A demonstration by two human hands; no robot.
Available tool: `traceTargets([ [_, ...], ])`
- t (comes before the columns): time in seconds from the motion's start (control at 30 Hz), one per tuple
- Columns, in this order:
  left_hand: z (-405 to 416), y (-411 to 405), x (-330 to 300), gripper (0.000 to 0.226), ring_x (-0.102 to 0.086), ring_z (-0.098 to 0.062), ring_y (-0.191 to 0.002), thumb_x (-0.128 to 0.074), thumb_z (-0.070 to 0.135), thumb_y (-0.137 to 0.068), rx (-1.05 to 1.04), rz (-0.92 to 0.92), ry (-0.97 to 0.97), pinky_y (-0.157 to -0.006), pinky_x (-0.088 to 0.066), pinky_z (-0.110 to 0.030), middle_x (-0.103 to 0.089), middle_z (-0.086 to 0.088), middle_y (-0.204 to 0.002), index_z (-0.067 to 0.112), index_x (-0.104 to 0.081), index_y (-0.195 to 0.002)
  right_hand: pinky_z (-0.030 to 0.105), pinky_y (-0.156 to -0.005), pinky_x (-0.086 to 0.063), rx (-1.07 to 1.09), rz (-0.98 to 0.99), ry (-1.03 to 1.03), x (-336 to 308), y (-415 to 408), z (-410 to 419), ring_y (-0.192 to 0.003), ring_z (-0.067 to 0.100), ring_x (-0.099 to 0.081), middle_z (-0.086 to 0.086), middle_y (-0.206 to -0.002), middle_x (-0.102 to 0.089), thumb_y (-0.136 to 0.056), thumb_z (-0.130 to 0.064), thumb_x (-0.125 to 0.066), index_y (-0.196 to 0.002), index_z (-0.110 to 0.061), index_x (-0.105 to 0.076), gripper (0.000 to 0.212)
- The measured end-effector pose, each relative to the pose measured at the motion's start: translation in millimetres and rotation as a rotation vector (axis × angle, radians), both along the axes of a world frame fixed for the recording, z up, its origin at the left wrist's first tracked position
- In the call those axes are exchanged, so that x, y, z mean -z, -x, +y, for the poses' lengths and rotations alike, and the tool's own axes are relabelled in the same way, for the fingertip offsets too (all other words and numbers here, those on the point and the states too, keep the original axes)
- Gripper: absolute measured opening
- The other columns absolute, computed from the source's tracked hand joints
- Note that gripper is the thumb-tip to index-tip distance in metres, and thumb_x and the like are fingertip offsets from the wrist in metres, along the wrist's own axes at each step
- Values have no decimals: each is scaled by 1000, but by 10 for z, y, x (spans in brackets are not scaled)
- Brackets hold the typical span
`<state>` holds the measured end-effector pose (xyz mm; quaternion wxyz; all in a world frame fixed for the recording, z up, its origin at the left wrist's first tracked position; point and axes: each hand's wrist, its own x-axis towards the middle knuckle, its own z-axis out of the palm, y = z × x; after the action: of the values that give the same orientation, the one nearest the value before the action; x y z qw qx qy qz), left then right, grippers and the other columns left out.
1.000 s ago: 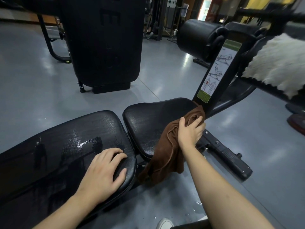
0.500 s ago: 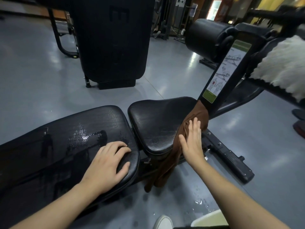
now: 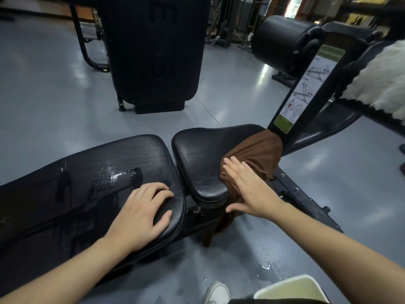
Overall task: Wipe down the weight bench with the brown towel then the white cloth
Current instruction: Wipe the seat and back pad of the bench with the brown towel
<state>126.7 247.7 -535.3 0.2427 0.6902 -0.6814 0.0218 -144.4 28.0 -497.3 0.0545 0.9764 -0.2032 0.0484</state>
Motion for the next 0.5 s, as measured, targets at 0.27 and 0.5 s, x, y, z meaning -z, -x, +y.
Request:
traceTargets([
  [0.27, -2, 5, -15, 38, -48, -14, -121, -52, 44, -89, -2, 15, -8, -98, -31, -24, -50, 11, -127, 27, -59, -122, 43, -126, -11, -220, 147, 125, -37, -551, 289, -155, 30, -10, 15, -166, -17, -67, -74, -71, -156, -2, -25, 123],
  [0.5, 5, -9, -10, 38, -47, -14, -122, -52, 44, -90, -6, 13, -21, -99, -28, -22, -50, 10, -128, 27, -59, -123, 48, -125, -15, -162, 204, 213, 42, -851, 470, -155, 32, -10, 16, -166, -17, -60, -79, -70, -155, -3, -30, 128],
])
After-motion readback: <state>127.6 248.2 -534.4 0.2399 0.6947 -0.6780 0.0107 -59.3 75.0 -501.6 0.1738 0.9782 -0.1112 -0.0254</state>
